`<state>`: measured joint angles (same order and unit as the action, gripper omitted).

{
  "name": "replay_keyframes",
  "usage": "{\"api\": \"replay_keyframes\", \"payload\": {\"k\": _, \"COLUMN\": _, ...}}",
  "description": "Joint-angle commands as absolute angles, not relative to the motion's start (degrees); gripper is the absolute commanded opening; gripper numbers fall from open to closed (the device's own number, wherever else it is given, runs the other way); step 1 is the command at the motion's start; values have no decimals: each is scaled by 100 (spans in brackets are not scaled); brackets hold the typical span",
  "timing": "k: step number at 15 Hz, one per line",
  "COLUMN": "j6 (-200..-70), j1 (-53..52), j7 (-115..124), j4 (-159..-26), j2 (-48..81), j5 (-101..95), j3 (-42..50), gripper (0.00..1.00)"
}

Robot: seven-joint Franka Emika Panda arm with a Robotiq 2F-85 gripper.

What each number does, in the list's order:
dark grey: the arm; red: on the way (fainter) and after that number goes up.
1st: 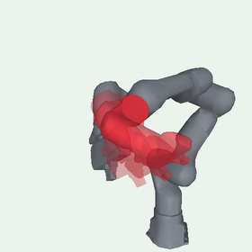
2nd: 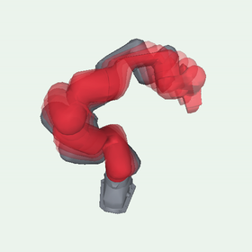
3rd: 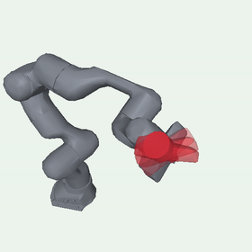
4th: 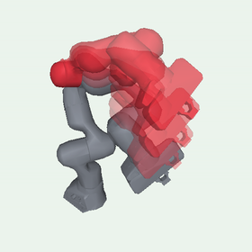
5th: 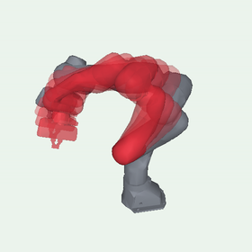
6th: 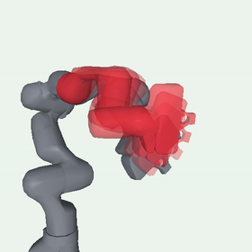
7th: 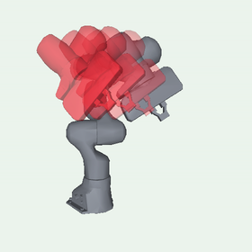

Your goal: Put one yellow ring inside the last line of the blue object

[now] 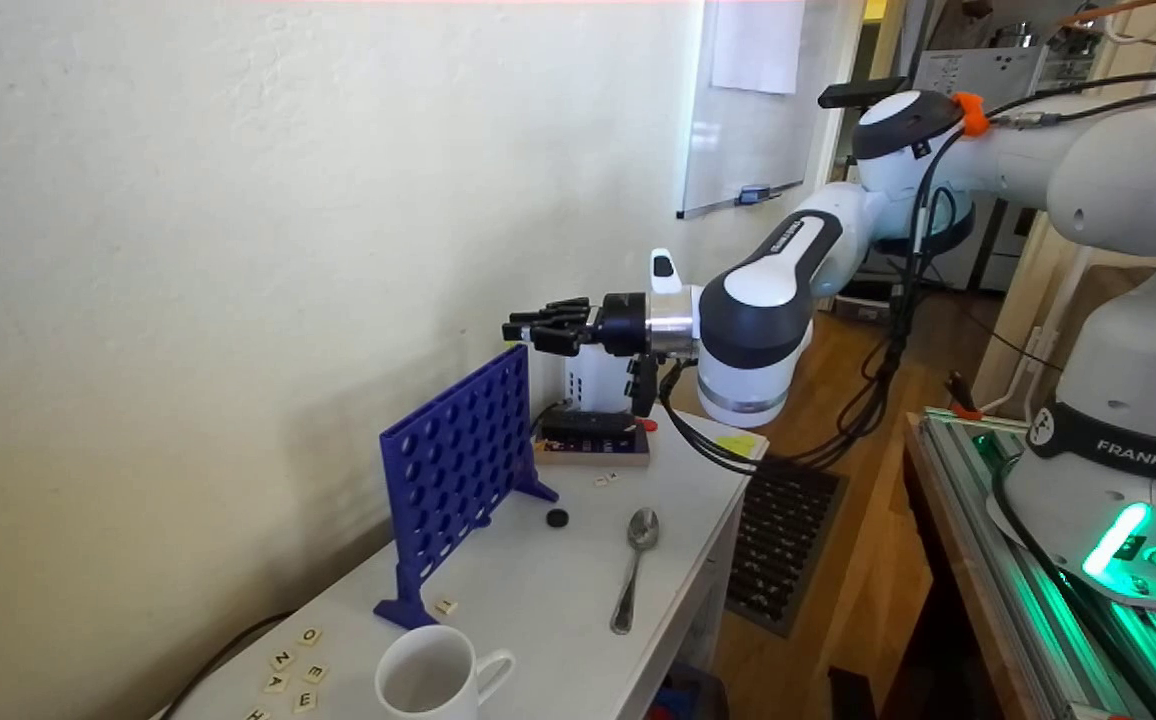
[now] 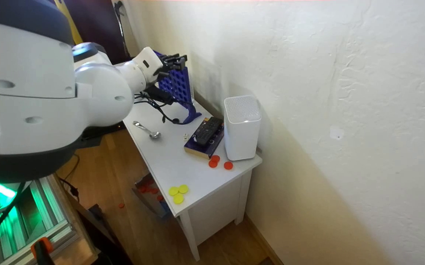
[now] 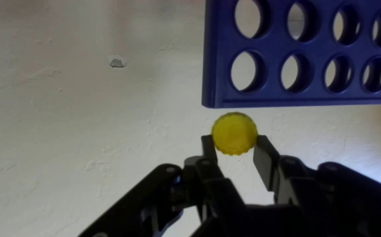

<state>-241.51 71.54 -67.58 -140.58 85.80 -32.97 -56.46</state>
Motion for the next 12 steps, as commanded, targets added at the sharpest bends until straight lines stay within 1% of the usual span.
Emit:
{"api": "replay_keyframes", "payload": {"k": 1, "j6": -24301, "j1": 7100, "j7": -6942, "j4": -14103, "j2": 8580, "j5": -3085, "j3": -5659, "gripper": 9}}
{"api": "replay_keyframes", "payload": {"k": 12, "j6": -24299, "j1": 7030, "j7": -7020, "j4": -14151, "j2": 8580, "j5": -3104, "j3": -5595, "gripper": 9}}
